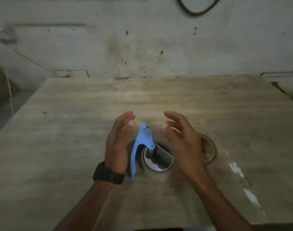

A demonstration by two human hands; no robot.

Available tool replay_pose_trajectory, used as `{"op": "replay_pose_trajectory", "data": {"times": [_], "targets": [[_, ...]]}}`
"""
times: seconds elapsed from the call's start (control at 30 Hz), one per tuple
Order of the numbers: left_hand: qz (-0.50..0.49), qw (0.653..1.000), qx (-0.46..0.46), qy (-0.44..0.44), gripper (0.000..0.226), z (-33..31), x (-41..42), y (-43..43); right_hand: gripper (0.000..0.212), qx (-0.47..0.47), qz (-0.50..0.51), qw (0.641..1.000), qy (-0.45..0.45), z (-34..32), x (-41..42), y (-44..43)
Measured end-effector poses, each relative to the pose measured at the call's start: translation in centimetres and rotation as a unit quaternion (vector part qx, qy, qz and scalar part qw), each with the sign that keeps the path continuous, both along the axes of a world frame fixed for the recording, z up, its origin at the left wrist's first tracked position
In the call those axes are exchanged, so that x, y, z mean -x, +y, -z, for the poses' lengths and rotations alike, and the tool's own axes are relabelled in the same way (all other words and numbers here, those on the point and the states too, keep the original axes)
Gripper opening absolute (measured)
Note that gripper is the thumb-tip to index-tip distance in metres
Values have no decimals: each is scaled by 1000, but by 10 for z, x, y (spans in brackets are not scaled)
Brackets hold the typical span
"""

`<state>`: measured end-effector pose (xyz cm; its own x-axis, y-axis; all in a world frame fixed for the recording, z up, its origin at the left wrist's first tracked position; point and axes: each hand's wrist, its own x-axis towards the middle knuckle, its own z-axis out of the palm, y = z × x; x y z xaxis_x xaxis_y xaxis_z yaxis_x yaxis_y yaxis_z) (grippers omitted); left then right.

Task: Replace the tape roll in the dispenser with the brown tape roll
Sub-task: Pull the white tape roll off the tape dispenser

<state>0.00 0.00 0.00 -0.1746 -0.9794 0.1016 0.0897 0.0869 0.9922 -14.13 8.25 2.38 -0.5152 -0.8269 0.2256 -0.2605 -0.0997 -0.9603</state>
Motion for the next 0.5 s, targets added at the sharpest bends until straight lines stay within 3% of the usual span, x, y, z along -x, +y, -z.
{"op": "replay_pose_trajectory", "data": {"times": [0.17, 0.27, 0.5], "targets": [[17, 998, 58, 27, 49, 10, -5, 24, 48, 50, 5, 996, 72, 28, -8, 26], [15, 997, 67, 28, 50, 8, -15, 53, 50, 26, 7, 993, 118, 28, -13, 46], [-13, 1000, 18, -9, 68, 10, -29, 96, 33, 39, 18, 993, 113, 40, -39, 99]]}}
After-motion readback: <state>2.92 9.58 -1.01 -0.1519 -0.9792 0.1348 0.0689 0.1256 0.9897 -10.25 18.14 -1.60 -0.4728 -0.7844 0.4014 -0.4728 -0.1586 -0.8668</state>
